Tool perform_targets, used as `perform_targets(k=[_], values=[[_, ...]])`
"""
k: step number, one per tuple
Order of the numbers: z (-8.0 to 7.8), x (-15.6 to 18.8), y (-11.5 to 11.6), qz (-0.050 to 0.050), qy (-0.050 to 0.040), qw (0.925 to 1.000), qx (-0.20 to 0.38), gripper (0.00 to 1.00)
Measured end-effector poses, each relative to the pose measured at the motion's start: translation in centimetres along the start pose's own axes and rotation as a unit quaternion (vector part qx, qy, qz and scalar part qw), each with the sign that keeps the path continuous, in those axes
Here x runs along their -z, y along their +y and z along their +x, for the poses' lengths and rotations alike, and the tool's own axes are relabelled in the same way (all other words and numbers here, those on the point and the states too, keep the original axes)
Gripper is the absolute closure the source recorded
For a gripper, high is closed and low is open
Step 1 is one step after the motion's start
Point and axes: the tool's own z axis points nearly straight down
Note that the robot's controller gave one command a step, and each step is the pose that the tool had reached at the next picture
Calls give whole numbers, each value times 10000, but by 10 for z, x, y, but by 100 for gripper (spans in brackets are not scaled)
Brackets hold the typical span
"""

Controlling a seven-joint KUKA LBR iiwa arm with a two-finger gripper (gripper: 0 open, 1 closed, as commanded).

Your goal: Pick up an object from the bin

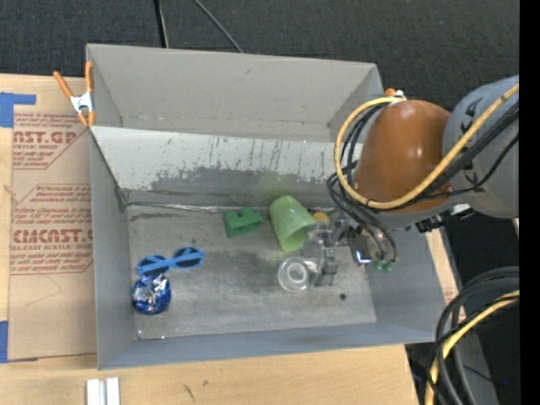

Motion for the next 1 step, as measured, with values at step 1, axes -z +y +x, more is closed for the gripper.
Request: perform_targets(k=[1], values=[[5, 107, -4, 9, -91, 10000, -3, 100]])
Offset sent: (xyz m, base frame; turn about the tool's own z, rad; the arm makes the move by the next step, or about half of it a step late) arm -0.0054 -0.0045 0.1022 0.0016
